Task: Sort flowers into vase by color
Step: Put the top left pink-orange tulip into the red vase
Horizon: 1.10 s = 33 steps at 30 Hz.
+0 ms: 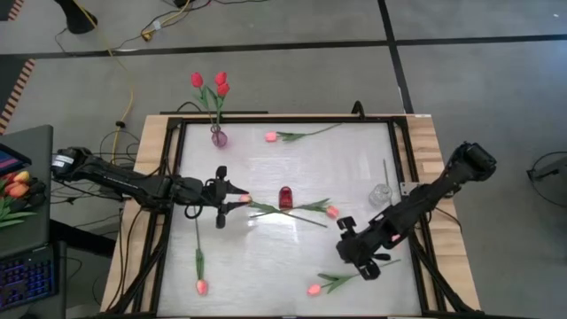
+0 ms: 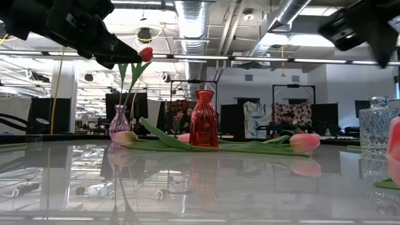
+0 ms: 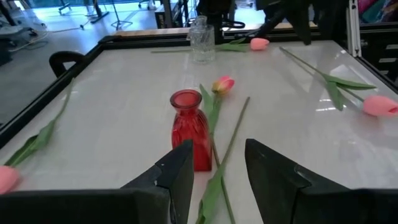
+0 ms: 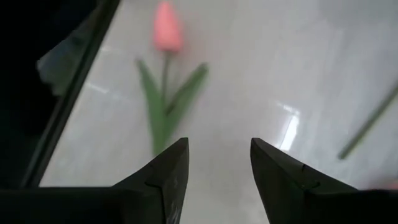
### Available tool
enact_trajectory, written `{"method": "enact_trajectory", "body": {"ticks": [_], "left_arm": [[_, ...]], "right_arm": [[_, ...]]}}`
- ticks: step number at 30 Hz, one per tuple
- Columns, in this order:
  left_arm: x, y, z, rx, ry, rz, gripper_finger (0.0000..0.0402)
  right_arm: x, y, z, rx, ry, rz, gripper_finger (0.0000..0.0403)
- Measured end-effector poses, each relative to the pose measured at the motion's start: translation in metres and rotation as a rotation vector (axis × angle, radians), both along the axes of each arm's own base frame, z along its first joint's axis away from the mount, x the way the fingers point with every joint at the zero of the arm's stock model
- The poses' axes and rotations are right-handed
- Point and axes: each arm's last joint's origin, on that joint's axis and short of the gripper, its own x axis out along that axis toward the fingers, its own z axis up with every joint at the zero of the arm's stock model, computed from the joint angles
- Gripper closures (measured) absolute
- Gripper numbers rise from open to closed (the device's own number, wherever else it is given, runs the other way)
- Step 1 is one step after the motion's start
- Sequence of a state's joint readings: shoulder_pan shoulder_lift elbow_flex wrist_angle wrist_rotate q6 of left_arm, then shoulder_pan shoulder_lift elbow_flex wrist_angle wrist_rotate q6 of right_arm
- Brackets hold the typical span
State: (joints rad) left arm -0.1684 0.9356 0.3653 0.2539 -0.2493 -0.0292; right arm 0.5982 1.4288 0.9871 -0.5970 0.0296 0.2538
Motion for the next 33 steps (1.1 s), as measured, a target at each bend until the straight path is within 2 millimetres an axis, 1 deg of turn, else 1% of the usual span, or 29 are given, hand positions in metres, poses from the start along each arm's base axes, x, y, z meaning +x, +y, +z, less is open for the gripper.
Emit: {"method": "enact_trajectory", "body": {"ticks": [4, 7, 11, 15, 19, 24, 27, 33], "left_arm": [[0.0, 0.0, 0.0, 0.0, 0.0, 0.0, 0.0269], [0.0, 0.0, 0.0, -0.009, -0.001, 0.002, 0.0269], [0.0, 0.0, -0.001, -0.014, 0.012, -0.002, 0.0269], [-0.001, 0.0, -0.004, -0.015, 0.038, -0.002, 0.0269], [-0.002, 0.0, -0.004, -0.018, 0.044, -0.001, 0.0269], [-0.002, 0.0, -0.004, -0.013, 0.044, -0.002, 0.0269], [-0.002, 0.0, -0.004, -0.013, 0.045, -0.002, 0.0269], [-0.002, 0.0, -0.004, -0.011, 0.044, -0.002, 0.0269]], "right_arm": [[0.011, -0.012, 0.0, 0.005, -0.026, -0.059, 0.0176], [0.026, -0.018, -0.004, 0.0, -0.073, -0.08, 0.016], [0.051, -0.025, -0.021, 0.018, -0.111, -0.141, 0.0154], [0.07, -0.035, -0.038, 0.071, -0.093, -0.281, 0.016], [0.077, -0.047, -0.057, 0.065, -0.004, -0.39, 0.0171], [0.085, -0.056, -0.074, 0.051, 0.03, -0.433, 0.0185], [0.087, -0.061, -0.076, 0.045, 0.037, -0.447, 0.0193], [0.089, -0.068, -0.071, 0.0, -0.013, -0.483, 0.0205]]}}
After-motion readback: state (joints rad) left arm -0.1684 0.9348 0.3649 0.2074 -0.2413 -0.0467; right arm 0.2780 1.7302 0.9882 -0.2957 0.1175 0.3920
